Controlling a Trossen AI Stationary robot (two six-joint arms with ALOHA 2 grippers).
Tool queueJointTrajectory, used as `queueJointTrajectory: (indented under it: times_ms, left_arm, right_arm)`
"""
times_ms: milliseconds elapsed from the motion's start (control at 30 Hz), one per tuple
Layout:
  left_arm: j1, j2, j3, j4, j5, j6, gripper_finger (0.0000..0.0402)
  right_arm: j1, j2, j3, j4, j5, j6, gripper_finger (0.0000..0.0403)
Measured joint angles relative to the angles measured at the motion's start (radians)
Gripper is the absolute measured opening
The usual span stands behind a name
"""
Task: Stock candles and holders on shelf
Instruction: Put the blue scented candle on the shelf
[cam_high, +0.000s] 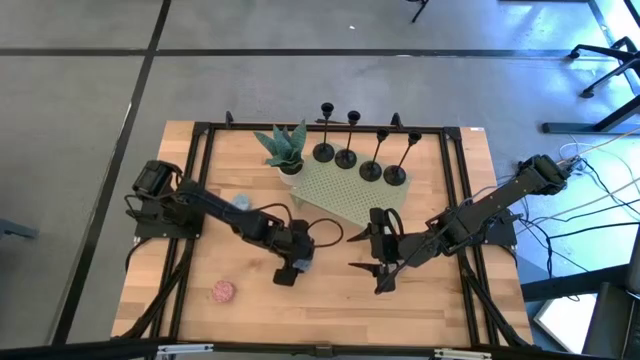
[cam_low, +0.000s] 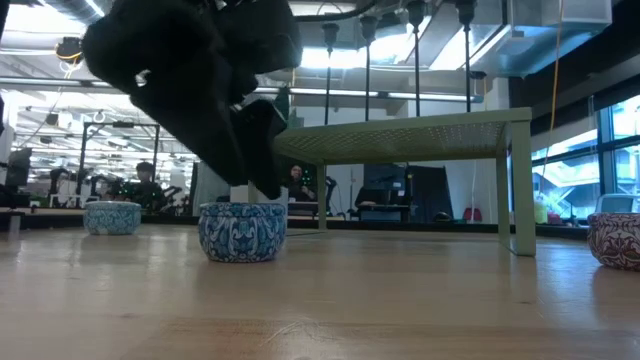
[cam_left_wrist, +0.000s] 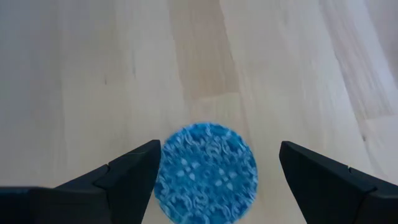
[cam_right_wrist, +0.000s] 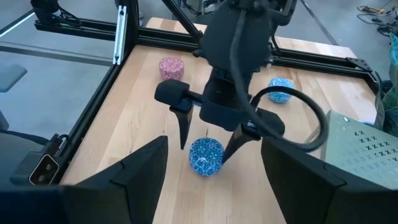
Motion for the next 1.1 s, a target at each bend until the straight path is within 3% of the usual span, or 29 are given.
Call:
queueJointTrajectory:
  times_ms: [200, 800, 1100]
  left_arm:
    - [-0.016, 0.0, 0.0, -0.016, -0.094, -0.003, 0.0328]
    - [-0.026, 0.074, -0.006, -0.008, -0.092, 0.011, 0.0325]
    - [-0.015, 0.074, -0.005, 0.013, -0.05, 0.015, 0.0291]
  right_arm:
    - [0.0, 0.0, 0.0, 0.0, 0.0, 0.0, 0.0264]
    - [0.0, 0.0, 0.0, -0.001, 0.0, 0.0, 0.0264]
    - [0.0, 0.0, 0.0, -0.001, 0.0, 0.0, 0.0264]
